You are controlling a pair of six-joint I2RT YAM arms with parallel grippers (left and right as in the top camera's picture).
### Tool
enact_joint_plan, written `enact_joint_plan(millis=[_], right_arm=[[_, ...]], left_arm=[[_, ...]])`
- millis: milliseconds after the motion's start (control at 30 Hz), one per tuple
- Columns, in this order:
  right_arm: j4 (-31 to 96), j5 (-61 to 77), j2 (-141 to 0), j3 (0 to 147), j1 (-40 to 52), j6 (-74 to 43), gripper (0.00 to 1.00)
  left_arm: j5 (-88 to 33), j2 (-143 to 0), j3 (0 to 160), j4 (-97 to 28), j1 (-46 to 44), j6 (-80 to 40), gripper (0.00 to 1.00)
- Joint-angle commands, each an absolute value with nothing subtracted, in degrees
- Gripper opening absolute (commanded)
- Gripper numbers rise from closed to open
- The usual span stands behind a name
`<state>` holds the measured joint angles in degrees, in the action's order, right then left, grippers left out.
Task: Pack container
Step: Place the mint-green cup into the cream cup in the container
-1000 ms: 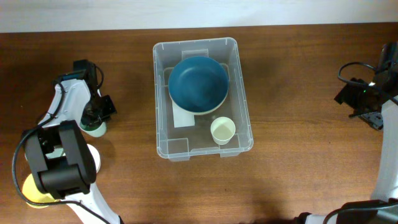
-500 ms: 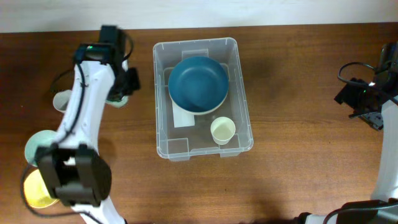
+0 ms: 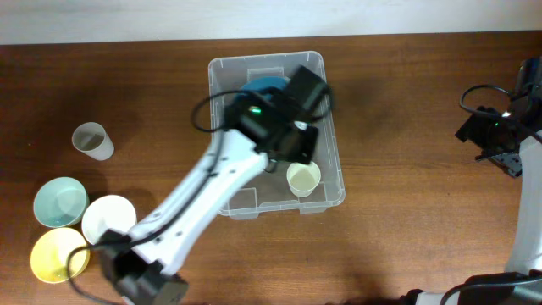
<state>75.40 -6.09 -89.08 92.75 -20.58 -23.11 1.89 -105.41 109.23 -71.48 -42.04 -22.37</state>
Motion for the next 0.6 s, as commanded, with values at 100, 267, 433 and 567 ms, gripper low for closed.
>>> enact_joint_plan(millis=[100,267,433,567], right_arm=[[75.50,-6.20,-88.47,92.40,-20.56,-22.72,0.81],[75.50,-6.20,-88.47,92.40,-20.56,-22.72,0.81],[75.48,-6.20,-88.47,92.40,-20.56,-22.72,0.81],[75.46,-6.20,-88.47,92.40,-20.56,-22.72,0.81]], left_arm=[[-2.20,-113.12,108.79,-71.55,-46.41,-24.43,0.01],[-4.27,-116.03,108.79,-71.75,-46.46,-24.36,0.01],[-4.80,-116.77,108.79,-71.37,-46.46,-23.62,0.49],[-4.73,-116.75,108.95,-71.26,-46.26,-22.20,0.85]])
